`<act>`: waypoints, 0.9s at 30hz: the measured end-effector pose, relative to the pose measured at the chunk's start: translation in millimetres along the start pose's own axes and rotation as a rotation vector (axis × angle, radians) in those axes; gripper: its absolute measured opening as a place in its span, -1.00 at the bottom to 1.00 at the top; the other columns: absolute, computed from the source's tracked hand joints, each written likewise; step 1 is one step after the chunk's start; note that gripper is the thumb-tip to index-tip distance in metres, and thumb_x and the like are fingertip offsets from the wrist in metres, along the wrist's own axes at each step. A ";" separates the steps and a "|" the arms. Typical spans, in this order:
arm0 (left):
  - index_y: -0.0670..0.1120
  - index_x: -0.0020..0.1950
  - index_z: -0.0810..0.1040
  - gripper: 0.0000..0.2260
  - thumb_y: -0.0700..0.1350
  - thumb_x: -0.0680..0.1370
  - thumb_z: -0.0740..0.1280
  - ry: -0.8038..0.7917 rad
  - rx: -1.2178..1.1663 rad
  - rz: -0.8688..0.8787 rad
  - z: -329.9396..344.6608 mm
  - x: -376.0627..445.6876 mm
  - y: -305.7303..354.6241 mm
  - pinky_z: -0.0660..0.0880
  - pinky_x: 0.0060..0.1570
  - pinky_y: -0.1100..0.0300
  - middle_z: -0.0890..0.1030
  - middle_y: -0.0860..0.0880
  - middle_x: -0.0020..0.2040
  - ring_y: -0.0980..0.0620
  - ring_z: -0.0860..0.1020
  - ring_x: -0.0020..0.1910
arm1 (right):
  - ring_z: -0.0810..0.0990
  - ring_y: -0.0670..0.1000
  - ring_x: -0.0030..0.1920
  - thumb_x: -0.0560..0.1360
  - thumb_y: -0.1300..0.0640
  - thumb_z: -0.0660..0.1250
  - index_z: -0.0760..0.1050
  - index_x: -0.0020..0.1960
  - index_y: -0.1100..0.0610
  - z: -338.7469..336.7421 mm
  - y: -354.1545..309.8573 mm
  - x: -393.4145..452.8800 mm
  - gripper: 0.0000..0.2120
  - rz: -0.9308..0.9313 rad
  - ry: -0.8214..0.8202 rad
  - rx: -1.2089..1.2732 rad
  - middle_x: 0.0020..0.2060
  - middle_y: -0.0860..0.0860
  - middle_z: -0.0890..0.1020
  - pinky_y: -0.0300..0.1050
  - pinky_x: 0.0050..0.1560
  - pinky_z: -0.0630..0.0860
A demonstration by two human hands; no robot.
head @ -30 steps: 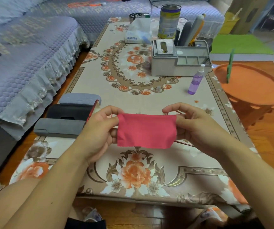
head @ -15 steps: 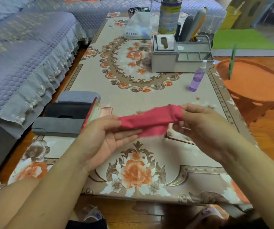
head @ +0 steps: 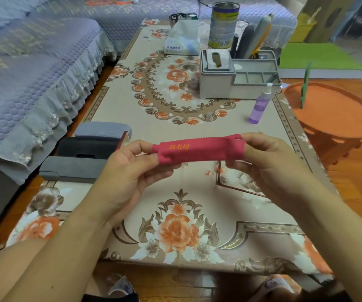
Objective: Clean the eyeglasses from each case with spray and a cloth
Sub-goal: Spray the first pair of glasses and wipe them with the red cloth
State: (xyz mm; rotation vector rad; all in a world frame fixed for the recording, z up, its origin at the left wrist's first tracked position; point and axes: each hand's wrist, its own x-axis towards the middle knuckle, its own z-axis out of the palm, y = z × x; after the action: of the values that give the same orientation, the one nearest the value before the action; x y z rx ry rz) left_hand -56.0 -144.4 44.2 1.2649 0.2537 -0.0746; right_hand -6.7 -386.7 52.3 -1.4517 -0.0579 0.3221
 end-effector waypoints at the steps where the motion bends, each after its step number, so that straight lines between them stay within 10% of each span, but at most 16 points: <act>1: -0.23 0.07 0.50 -0.88 -0.31 0.54 0.30 0.008 -0.006 -0.050 1.1 -0.2 -1.8 0.67 0.01 0.04 0.70 -0.30 0.00 -0.20 0.72 -0.02 | 0.63 0.04 -0.20 0.49 0.28 0.42 0.72 -0.05 0.16 0.8 2.9 0.1 -0.89 0.045 0.017 0.020 -0.15 0.17 0.69 -0.17 -0.08 0.63; 7: -0.15 0.11 0.38 -0.88 -0.34 0.65 0.18 0.096 -0.158 -0.269 4.7 1.1 -11.2 0.69 -0.19 0.06 0.69 -0.36 -0.03 -0.22 0.73 -0.10 | 0.54 -0.01 -0.44 0.55 0.40 0.26 0.47 0.03 0.15 7.9 18.8 2.9 -0.82 0.373 0.104 0.154 -0.37 0.10 0.57 -0.14 -0.33 0.59; 13: -0.28 0.12 0.46 -0.85 -0.32 0.62 0.13 0.082 -0.276 -0.240 2.7 -1.4 -1.1 0.63 0.08 -0.04 0.68 -0.35 0.07 -0.24 0.69 0.07 | 0.75 0.15 -0.04 0.58 0.40 0.23 0.54 0.03 0.33 7.5 9.0 -0.9 -0.88 0.382 0.080 0.388 -0.11 0.25 0.71 -0.06 -0.11 0.70; 21: -0.15 -0.06 0.63 -0.91 -0.18 0.61 0.37 0.169 0.330 -0.118 -6.2 3.8 -16.0 0.53 -0.31 0.17 0.64 -0.06 -0.26 0.03 0.57 -0.32 | 0.57 -0.02 -0.36 0.58 0.09 0.37 0.60 0.06 0.29 4.6 16.4 4.6 -0.75 0.299 0.053 0.138 -0.24 0.14 0.65 -0.12 -0.17 0.61; 27: -0.01 -0.17 0.68 -0.88 -0.06 0.56 0.44 0.232 0.385 -0.064 -14.0 10.7 -17.5 0.38 -0.06 0.10 0.64 -0.02 -0.16 0.01 0.50 -0.11 | 0.54 -0.06 -0.34 0.51 0.35 0.40 0.62 -0.14 0.18 -1.1 11.0 1.7 -0.89 0.295 -0.009 -0.037 -0.25 0.07 0.65 -0.20 -0.24 0.58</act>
State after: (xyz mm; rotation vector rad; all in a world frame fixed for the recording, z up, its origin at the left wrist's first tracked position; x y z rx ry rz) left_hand -51.1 -135.4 21.6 1.6510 0.4982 -0.0318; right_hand -6.8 -386.5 41.1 -1.4968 0.1449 0.5705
